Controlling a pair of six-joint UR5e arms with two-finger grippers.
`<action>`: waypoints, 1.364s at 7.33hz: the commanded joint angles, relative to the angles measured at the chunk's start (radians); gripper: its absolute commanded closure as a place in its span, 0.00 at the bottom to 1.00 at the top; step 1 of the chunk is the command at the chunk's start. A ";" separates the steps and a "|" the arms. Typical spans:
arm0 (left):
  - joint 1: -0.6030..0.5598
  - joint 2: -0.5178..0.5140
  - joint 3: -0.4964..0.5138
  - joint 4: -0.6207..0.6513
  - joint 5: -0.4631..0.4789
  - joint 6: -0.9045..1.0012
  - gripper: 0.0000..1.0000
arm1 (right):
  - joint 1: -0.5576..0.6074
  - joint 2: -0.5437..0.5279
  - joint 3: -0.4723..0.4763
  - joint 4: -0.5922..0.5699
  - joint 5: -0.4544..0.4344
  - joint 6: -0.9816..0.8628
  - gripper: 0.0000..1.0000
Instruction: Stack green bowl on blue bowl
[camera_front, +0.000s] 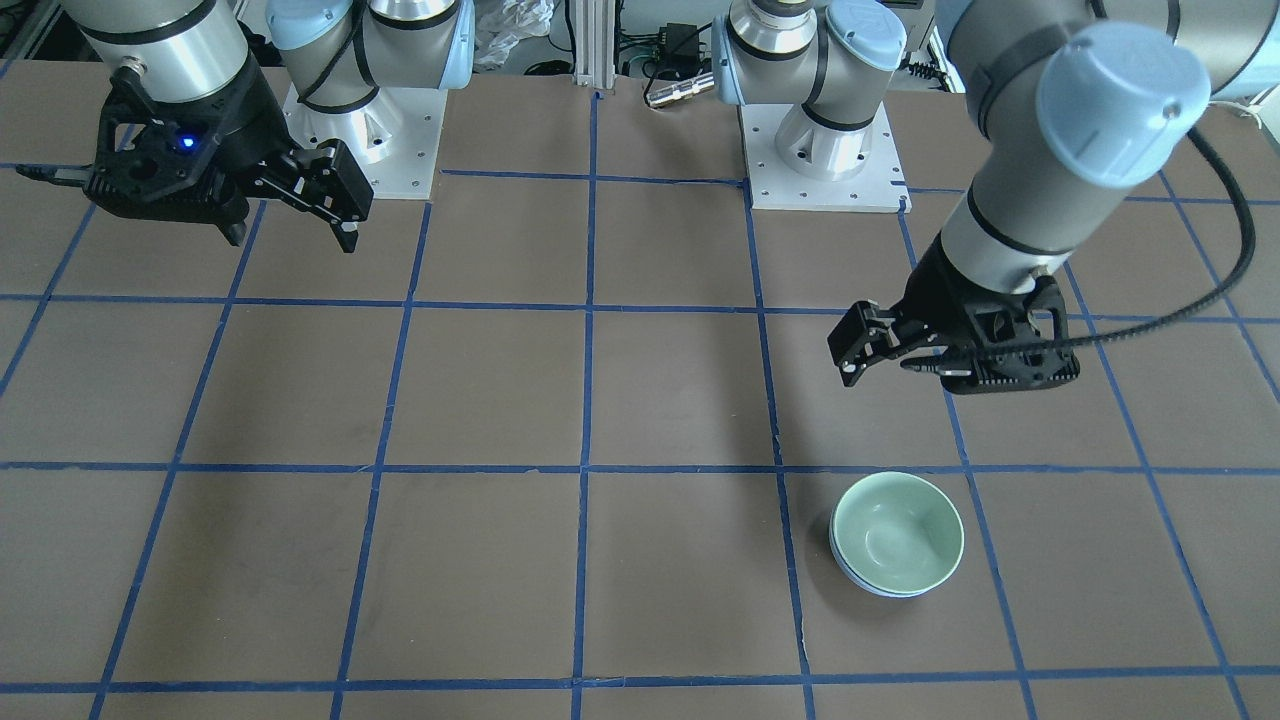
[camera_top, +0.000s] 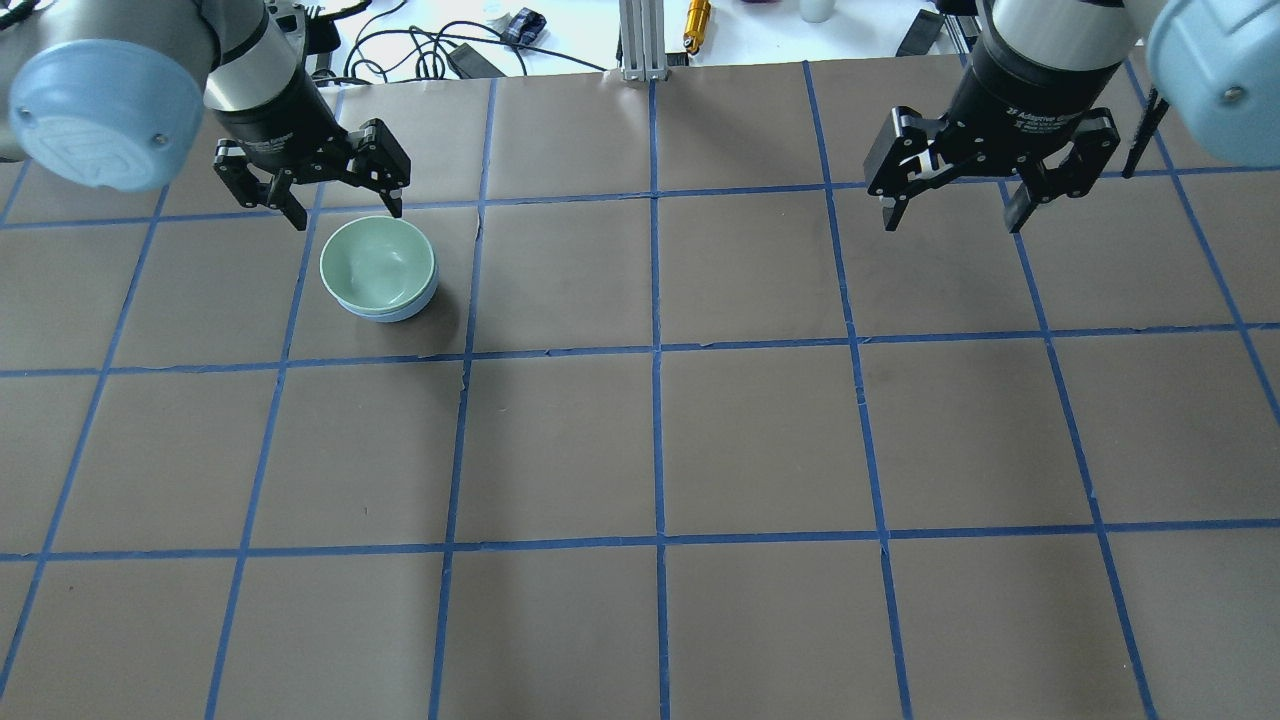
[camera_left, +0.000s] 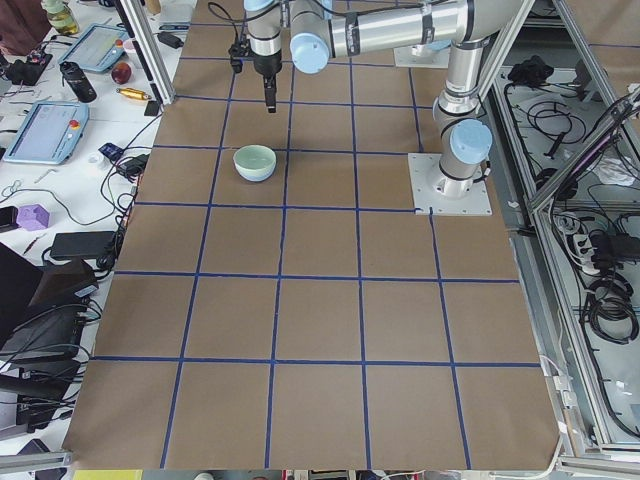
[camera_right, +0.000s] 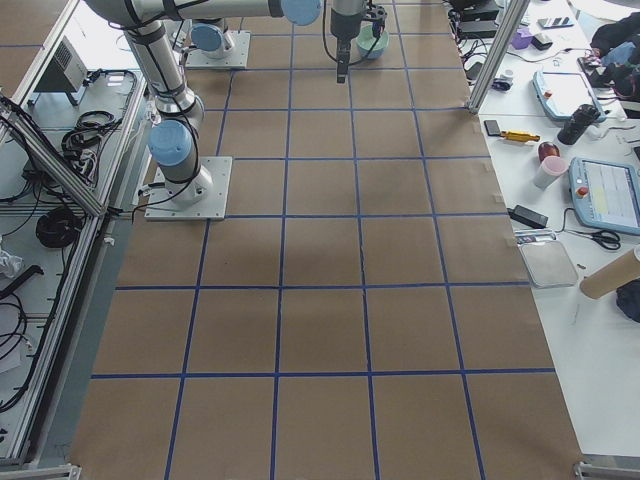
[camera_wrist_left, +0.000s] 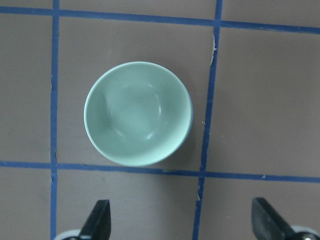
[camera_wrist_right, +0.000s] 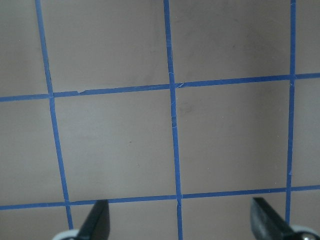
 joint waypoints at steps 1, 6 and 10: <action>-0.049 0.112 -0.008 -0.060 0.009 -0.027 0.00 | 0.000 0.000 0.000 0.000 0.000 0.000 0.00; -0.053 0.144 -0.011 -0.073 0.010 -0.026 0.00 | 0.000 0.000 -0.001 0.000 0.000 0.000 0.00; -0.053 0.144 -0.015 -0.073 0.010 -0.024 0.00 | 0.000 0.000 -0.001 0.000 0.000 0.000 0.00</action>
